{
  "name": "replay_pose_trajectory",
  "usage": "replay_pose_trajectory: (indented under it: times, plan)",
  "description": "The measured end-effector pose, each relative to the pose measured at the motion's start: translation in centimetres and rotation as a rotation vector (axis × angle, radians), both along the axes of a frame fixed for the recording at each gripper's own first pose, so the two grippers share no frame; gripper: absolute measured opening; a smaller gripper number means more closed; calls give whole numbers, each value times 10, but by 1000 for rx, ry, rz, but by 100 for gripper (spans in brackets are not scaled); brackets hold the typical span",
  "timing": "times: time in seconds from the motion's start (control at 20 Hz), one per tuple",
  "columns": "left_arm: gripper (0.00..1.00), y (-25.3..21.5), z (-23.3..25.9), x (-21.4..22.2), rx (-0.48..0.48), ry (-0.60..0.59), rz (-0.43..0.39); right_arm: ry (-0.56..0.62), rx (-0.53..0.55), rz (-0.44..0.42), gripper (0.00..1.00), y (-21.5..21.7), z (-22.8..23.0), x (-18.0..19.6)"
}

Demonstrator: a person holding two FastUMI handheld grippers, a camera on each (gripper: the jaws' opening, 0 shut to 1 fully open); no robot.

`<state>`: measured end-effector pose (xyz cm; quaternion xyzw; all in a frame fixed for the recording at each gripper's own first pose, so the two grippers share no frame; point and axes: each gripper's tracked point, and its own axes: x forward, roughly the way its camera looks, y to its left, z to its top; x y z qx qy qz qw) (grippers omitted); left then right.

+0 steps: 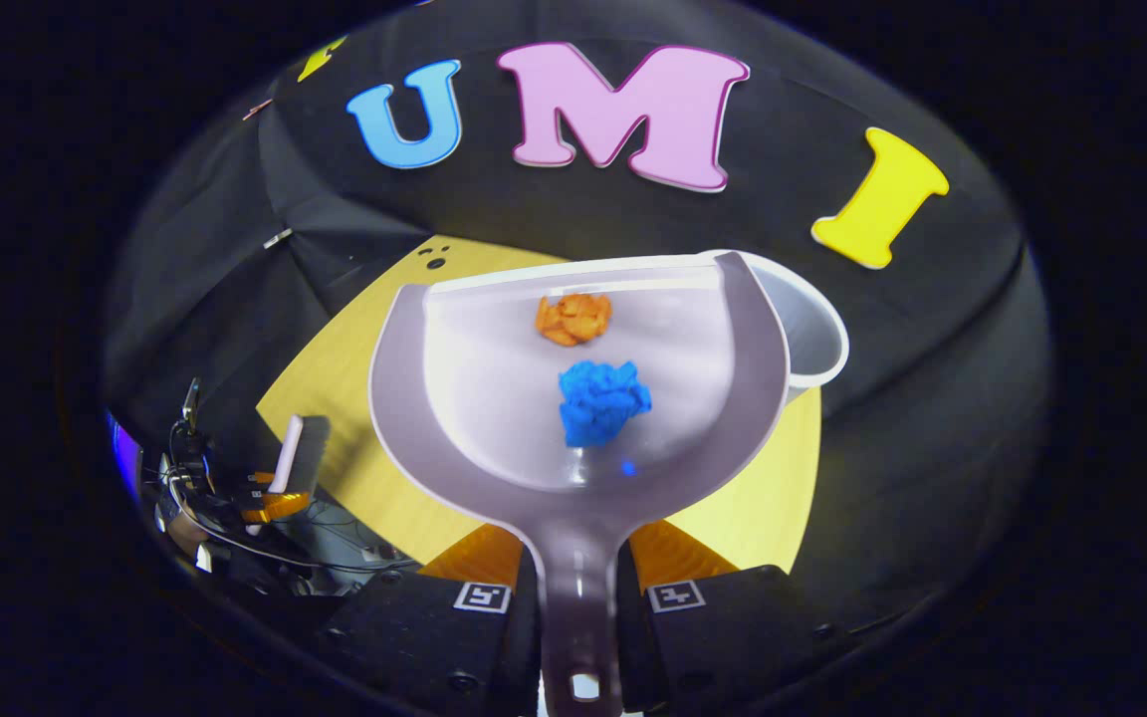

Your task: Pick up the small broom and dustpan from the desktop, sweep the trash into the dustpan with the broom, and then empty the trash into the garbage bin.

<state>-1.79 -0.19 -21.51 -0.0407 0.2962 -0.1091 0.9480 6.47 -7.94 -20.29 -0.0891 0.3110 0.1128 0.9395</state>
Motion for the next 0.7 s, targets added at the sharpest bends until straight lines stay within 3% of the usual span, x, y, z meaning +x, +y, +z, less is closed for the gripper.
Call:
replay_pose_trajectory:
  times: [0.1, 0.25, 0.55, 0.6, 0.65, 0.7]
  plan:
    - [28, 4, 3, 12, 13, 20, 41, -17, 4, -18, 31, -5, 3, 12]
    - [27, -10, 33, 51, -27, 20, 112, -42, 0, -84, 35, -14, 4, 34]
    - [29, -28, 62, 98, -12, 7, 162, -61, -92, -214, 35, -48, -9, 69]
    - [29, -30, 64, 103, -5, 13, 161, -63, -116, -228, 39, -53, -10, 69]
    - [28, -32, 66, 107, 4, 17, 157, -64, -144, -240, 31, -55, -12, 67]
    - [28, -34, 67, 110, 12, 22, 150, -64, -170, -248, 31, -57, -15, 69]
